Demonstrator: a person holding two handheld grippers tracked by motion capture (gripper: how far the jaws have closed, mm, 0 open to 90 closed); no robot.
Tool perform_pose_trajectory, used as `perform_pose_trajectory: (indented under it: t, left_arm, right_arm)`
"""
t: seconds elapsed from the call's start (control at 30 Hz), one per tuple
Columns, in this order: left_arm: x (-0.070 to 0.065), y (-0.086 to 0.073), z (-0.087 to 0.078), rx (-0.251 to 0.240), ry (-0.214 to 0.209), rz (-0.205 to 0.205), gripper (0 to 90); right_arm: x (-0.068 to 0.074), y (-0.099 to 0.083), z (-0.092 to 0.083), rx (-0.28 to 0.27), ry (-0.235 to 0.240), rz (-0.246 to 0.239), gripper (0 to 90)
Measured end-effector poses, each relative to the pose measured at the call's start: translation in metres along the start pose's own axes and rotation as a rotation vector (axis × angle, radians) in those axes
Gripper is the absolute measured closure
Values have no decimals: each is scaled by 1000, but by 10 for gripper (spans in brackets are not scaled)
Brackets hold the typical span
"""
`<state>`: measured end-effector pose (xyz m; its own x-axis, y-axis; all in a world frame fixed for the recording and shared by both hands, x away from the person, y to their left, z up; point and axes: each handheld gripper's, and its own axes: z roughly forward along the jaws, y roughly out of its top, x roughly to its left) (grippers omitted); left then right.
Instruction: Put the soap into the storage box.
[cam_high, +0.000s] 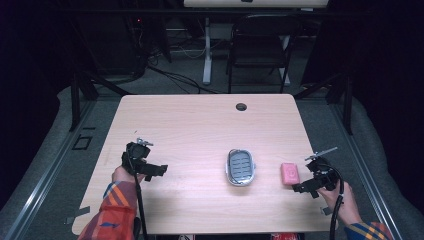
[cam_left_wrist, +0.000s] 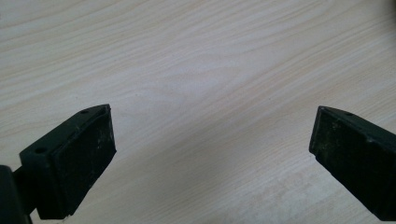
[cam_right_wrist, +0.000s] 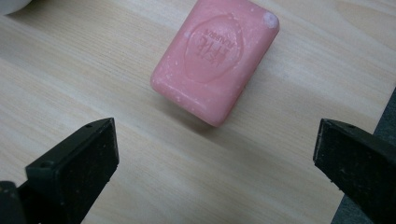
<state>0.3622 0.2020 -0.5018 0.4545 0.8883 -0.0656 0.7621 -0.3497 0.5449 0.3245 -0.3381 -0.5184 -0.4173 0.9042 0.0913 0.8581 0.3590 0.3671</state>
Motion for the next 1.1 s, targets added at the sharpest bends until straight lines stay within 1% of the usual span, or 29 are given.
perform_pose_trajectory:
  t: [0.03, 0.07, 0.1, 0.27, 0.3, 0.37, 0.4, 0.43, 0.47, 0.53, 0.6, 0.63, 0.67, 0.73, 0.83, 0.9, 0.97, 1.0, 1.07, 1.1]
  left_arm:
    - [0, 0, 0, 1, 0, 0, 3]
    - [0, 0, 0, 2, 0, 1, 3]
    - [0, 0, 0, 2, 0, 5, 3]
    - [0, 0, 0, 3, 1, 2, 3]
    - [0, 0, 0, 5, 1, 3, 2]
    - [0, 0, 0, 5, 0, 7, 3]
    - [-1, 0, 1, 5, 0, 3, 3]
    - [-1, 0, 1, 5, 0, 4, 3]
    - [-1, 0, 1, 6, 0, 3, 3]
    - [-1, 0, 1, 7, -1, 3, 3]
    - [-1, 0, 1, 6, -2, 3, 3]
    - [-1, 0, 1, 6, -1, 3, 3]
    - [-1, 0, 1, 6, -1, 3, 3]
    - [-1, 0, 1, 6, -2, 3, 3]
    - [-1, 0, 1, 7, -3, 3, 3]
    - [-1, 0, 1, 9, -3, 3, 3]
    - [-1, 0, 1, 9, -4, 3, 3]
    - [-1, 0, 1, 8, -4, 4, 3]
    - [-1, 0, 2, 10, -5, 3, 3]
    - [-1, 1, 2, 9, -6, 5, 3]
  right_arm:
    - [0, 1, 0, -1, 9, 9, 0]
    - [1, 1, 1, -12, 2, 18, 0]
    - [0, 3, 1, -3, 6, 14, 0]
    - [0, 5, 1, -10, 2, 26, 0]
    - [0, 7, 1, 0, 8, 26, 0]
    - [0, 8, 2, -6, 12, 24, 0]
    - [1, 9, 2, -2, 0, 27, 0]
    - [1, 11, 3, 2, 11, 26, 0]
    - [1, 12, 4, 0, -4, 29, 0]
    - [1, 15, 5, 2, 0, 30, 0]
    - [1, 17, 5, 11, -7, 30, 0]
    - [1, 18, 6, 6, -10, 35, 0]
    - [2, 20, 6, 0, -2, 41, 0]
    - [1, 22, 7, 8, -9, 38, 0]
    - [1, 25, 8, 12, -5, 40, 0]
    - [1, 29, 11, 17, 1, 49, 0]
    - [1, 30, 12, 8, -1, 65, 0]
    - [0, 32, 12, 15, -1, 65, 0]
    - [1, 33, 14, 8, -1, 77, 0]
    - [0, 34, 14, 12, 0, 75, 0]
